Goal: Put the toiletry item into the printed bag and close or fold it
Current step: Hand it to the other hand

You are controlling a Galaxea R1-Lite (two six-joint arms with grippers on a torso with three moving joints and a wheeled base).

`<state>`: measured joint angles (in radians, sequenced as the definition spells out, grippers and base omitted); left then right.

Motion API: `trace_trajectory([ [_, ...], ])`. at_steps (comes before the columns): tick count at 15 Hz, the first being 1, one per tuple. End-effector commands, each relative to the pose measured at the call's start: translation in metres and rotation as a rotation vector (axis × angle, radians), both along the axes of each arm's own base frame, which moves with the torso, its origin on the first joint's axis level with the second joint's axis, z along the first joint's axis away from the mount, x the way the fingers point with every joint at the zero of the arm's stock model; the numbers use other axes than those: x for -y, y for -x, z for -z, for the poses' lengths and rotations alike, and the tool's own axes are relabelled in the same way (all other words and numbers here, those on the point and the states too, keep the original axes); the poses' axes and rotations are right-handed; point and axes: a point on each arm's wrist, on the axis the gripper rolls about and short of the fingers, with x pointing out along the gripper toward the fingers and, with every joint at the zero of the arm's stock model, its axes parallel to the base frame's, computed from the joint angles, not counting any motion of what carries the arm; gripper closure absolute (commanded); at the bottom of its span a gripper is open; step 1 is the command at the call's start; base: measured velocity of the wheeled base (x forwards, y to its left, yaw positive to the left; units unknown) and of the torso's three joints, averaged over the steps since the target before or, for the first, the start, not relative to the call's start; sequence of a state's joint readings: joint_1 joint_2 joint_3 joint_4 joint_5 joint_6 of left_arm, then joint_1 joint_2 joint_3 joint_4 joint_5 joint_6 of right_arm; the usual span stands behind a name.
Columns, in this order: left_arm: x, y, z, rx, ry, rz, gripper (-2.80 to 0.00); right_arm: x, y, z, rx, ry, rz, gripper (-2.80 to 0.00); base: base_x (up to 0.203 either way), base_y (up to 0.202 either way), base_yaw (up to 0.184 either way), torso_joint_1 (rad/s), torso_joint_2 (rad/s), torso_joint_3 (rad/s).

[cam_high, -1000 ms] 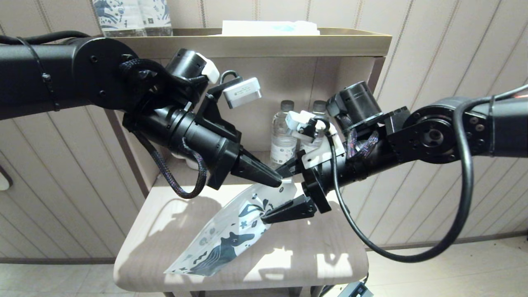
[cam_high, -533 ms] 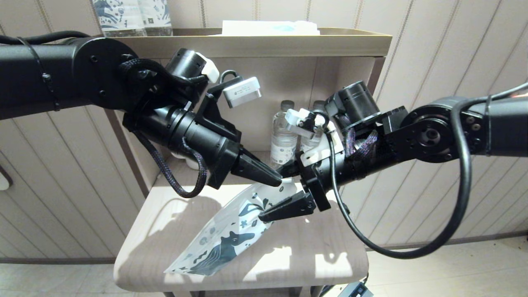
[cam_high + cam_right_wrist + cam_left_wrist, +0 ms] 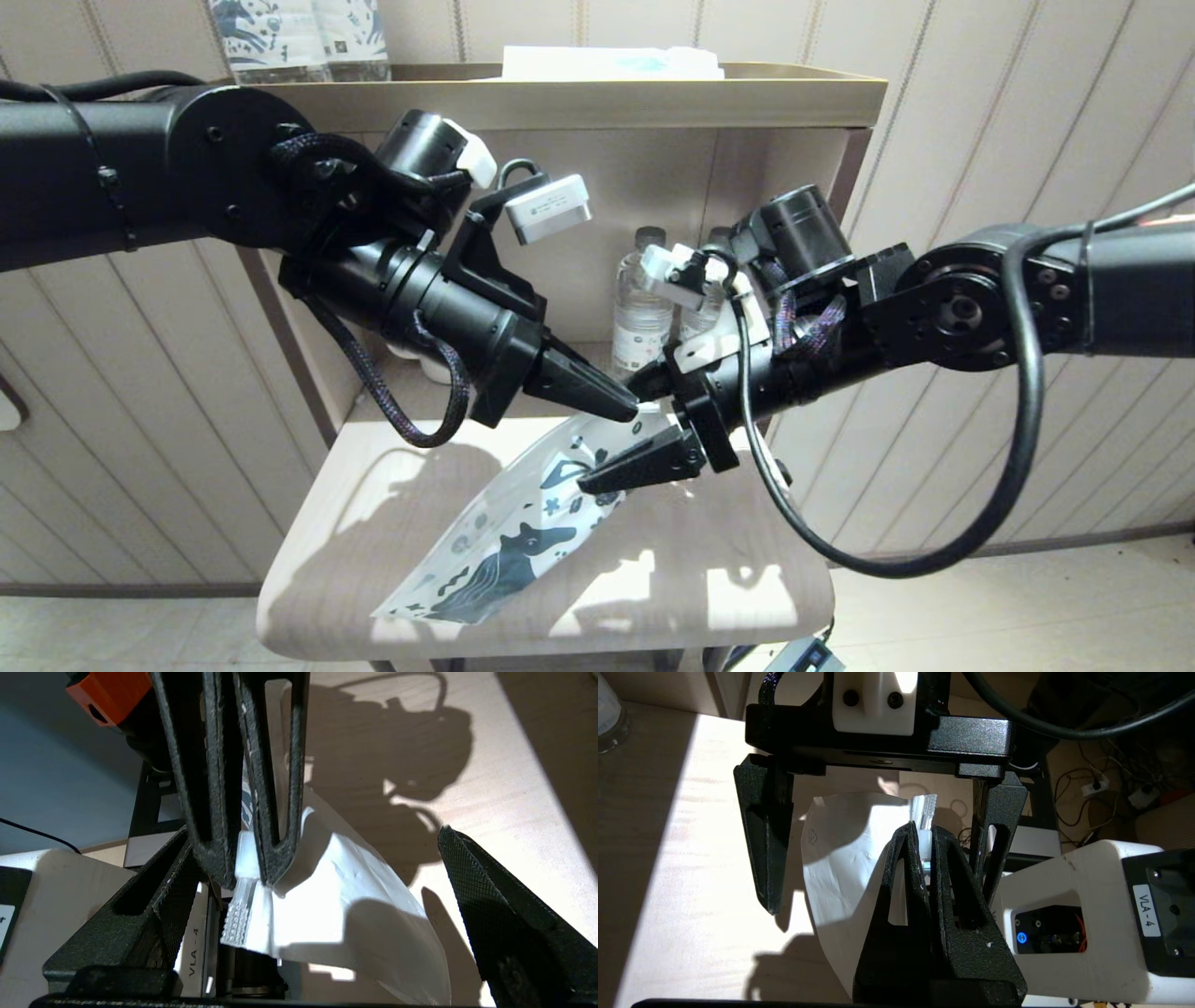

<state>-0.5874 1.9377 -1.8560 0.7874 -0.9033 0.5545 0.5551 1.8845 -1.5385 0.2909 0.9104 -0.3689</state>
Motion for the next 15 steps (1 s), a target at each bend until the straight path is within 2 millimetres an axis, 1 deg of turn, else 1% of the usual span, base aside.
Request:
trace_trajectory([
  [1,0.0,0.0002,0.0003,-0.003,0.0,0.004,0.0,-0.0017,-0.0014,0.0019,-0.004,-0.007,-0.001,-2.8,0.0,0.0,0.0,0.0,0.0,0.0],
  [4,0.0,0.0002,0.0007,-0.006,0.0,0.004,0.0,-0.0019,-0.0018,0.002,-0.009,-0.008,0.0,-2.8,0.0,0.0,0.0,0.0,0.0,0.0],
  [5,0.0001,0.0001,0.0006,-0.004,0.0,0.004,0.0,-0.0021,-0.0021,0.0032,-0.009,-0.006,0.001,-2.53,0.0,0.0,0.0,0.0,0.0,0.0],
  [6,0.0001,0.0,0.0006,-0.002,0.0,0.004,0.0,-0.0023,-0.0024,0.0033,-0.006,-0.008,0.001,0.0,0.0,0.0,0.0,0.0,0.0,0.0],
  [15,0.0008,-0.0009,0.0026,-0.007,-0.003,0.006,0.0,-0.0031,-0.0037,0.0017,0.001,-0.013,-0.001,0.0,0.0,0.0,0.0,0.0,0.0,0.0],
])
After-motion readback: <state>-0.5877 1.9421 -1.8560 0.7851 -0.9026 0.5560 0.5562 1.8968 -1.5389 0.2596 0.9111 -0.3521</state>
